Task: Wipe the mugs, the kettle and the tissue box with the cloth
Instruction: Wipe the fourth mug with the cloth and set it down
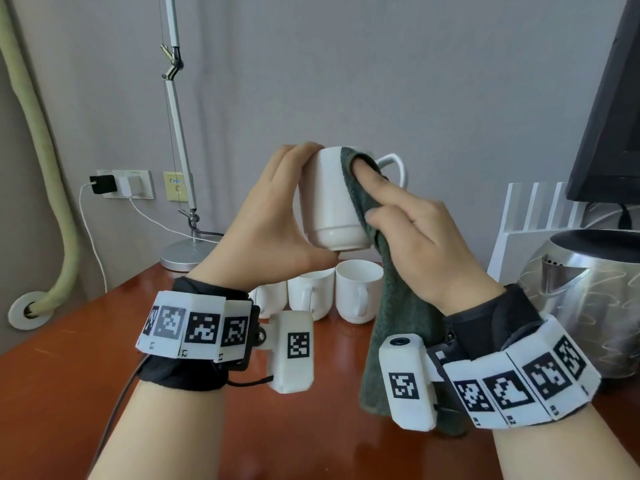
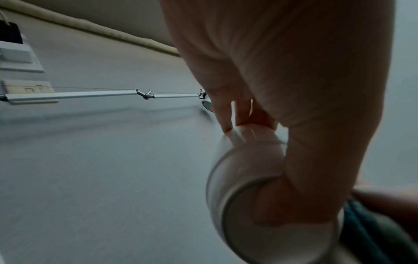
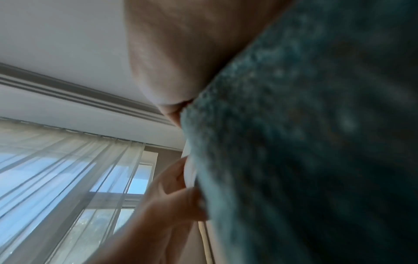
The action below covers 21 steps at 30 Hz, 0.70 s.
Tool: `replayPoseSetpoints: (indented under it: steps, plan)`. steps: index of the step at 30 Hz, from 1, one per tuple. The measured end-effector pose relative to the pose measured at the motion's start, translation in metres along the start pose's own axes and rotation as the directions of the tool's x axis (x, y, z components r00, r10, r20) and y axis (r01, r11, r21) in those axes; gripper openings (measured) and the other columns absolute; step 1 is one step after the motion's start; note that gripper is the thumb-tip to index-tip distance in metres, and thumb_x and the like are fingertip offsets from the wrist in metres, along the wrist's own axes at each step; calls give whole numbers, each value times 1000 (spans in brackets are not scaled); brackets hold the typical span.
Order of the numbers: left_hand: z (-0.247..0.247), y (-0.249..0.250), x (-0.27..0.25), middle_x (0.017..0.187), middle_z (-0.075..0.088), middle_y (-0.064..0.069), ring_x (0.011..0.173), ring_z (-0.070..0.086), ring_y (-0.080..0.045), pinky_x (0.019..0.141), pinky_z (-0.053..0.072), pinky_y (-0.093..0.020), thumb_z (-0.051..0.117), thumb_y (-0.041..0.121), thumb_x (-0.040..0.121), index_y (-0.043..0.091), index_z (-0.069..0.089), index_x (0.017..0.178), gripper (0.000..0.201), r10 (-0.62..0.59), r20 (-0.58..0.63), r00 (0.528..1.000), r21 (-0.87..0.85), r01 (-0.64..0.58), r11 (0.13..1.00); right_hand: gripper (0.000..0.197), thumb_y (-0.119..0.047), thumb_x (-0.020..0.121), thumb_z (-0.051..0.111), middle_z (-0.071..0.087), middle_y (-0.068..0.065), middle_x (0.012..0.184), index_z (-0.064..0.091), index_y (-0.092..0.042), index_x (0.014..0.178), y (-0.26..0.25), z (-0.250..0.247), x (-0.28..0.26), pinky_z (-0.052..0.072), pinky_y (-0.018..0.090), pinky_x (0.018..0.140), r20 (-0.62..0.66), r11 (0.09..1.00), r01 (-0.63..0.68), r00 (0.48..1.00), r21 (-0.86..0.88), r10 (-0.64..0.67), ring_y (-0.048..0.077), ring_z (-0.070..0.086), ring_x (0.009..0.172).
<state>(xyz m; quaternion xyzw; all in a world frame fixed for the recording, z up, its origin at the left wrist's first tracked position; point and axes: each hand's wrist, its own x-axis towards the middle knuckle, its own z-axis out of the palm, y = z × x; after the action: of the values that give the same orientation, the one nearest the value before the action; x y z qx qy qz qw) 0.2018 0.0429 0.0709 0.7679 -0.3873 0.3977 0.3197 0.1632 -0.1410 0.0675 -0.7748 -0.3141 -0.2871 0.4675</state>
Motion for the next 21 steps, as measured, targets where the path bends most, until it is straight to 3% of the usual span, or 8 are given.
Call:
replayPoseSetpoints:
  steps: [1,2,5,6,9,14,19,21]
  plan:
    - [1,1,0,119,46,0,108,43,6,95,35,-9,71,38,55,0,43,135,92,-1,10,1000,-14,2,1000,52,-20,93,43,56,-10,61,44,-69,107,0,0,1,31,29,57,25,999,-38,999,-14,38,22,36,56]
    - [1,1,-1,120,46,0,110,43,6,95,36,-9,71,39,54,1,43,135,94,-16,16,1000,-32,17,999,53,-16,96,43,57,-8,63,42,-67,110,1,0,1,31,28,56,41,998,-60,997,-11,60,21,35,56]
    - [3,-2,-3,121,47,1,114,47,-2,97,37,-8,76,40,52,7,43,137,97,-102,4,995,-93,102,990,54,-7,98,42,65,4,77,46,-58,114,0,-1,-1,40,23,55,74,998,-61,996,35,59,12,49,56]
    - [3,-3,-3,121,47,3,115,47,-3,97,36,-6,80,36,51,9,43,137,97,-138,-8,990,-111,137,984,53,-5,97,42,64,0,71,49,-55,115,1,0,-1,43,21,56,75,997,-52,996,63,47,11,52,58]
    - [1,-5,-4,120,48,11,115,47,5,96,35,-4,85,20,49,14,46,135,94,-224,-52,973,-181,211,961,50,-7,92,44,40,-10,52,56,-52,110,4,5,-3,32,15,49,91,992,-24,996,124,13,8,35,51]
    - [-1,-3,-4,124,53,13,111,51,14,90,38,-2,83,42,43,38,45,121,87,-318,-103,943,-297,276,914,52,-7,82,44,45,-13,50,66,-51,97,4,6,-3,32,15,49,90,979,-5,996,205,-14,9,36,52]
    - [-5,-7,-4,126,55,8,113,54,7,90,40,-3,85,35,42,30,49,127,92,-333,-77,940,-284,300,911,52,-10,79,46,67,13,78,70,-56,87,6,-3,-3,46,27,59,18,969,-14,1000,246,9,21,58,67]
    - [-4,-5,-3,124,54,10,113,52,10,90,38,-2,86,28,46,21,49,132,94,-309,-56,949,-254,286,924,48,-10,79,45,67,-5,68,69,-50,92,5,1,-4,43,16,59,66,975,-10,998,224,-5,8,56,63]
